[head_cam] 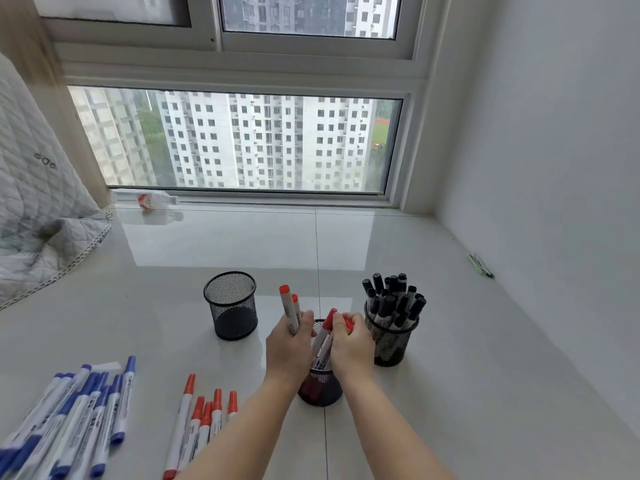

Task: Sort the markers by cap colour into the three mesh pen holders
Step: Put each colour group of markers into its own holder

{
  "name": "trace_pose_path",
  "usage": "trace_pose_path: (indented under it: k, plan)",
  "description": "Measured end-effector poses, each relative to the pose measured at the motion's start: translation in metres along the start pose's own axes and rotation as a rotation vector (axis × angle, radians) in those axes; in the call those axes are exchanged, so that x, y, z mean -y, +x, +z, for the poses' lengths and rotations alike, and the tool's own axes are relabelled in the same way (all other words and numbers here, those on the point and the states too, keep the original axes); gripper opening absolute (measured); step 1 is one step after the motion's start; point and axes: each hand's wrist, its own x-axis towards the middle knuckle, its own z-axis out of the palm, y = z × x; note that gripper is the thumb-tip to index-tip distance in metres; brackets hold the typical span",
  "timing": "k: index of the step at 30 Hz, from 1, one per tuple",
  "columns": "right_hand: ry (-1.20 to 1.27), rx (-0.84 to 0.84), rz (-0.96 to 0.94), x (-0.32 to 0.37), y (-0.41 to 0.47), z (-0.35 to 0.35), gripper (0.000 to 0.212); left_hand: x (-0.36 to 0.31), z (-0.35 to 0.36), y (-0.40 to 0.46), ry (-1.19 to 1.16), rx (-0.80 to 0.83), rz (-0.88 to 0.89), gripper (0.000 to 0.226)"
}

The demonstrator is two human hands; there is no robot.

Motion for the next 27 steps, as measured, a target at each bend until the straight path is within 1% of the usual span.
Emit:
trace_pose_path:
  k: [3,5,7,9,12,14,15,17,19,21,24,27]
  plan:
    - [0.009,0.0,0.018,-0.001,-0.002,0.0,0.017,0.002,-0.003,-0.002,0.129,-0.013,0.072,0.017]
    - [0.011,-0.01,0.031,-0.002,-0.003,-0.001,0.016,0.001,-0.005,-0.003,0.134,-0.072,0.098,0.012]
    - [0.0,-0.015,0.033,-0.001,-0.003,-0.001,0.017,0.0,-0.005,-0.005,0.104,-0.138,0.138,0.016]
    - [-0.016,-0.014,0.031,-0.001,-0.004,-0.002,0.018,0.0,-0.005,-0.007,0.097,-0.154,0.173,0.018]
    - [-0.031,-0.003,0.047,0.0,-0.006,-0.002,0.019,-0.002,-0.005,-0.008,0.148,-0.109,0.207,0.023]
    - [-0.05,0.017,0.069,0.002,-0.005,-0.004,0.019,-0.005,-0.008,-0.008,0.235,-0.06,0.244,0.035]
    - [-0.065,0.03,0.083,0.003,-0.004,-0.005,0.019,-0.007,-0.01,-0.008,0.278,-0.035,0.257,0.038]
    - [-0.069,0.049,0.104,0.006,-0.004,-0.01,0.02,-0.009,-0.015,-0.009,0.328,0.019,0.262,0.033]
    - [-0.059,0.035,0.086,0.011,-0.005,-0.015,0.021,-0.011,-0.021,-0.012,0.333,0.06,0.262,0.03]
    - [-0.128,-0.022,-0.006,0.014,-0.01,-0.02,0.024,-0.013,-0.032,-0.015,0.299,0.062,0.258,0.032]
    - [-0.289,-0.135,-0.214,0.019,-0.028,-0.021,0.025,-0.013,-0.055,-0.023,0.277,0.011,0.249,0.035]
    - [-0.316,-0.22,-0.448,0.023,-0.058,-0.015,0.019,-0.006,-0.084,-0.035,0.316,-0.031,0.228,0.03]
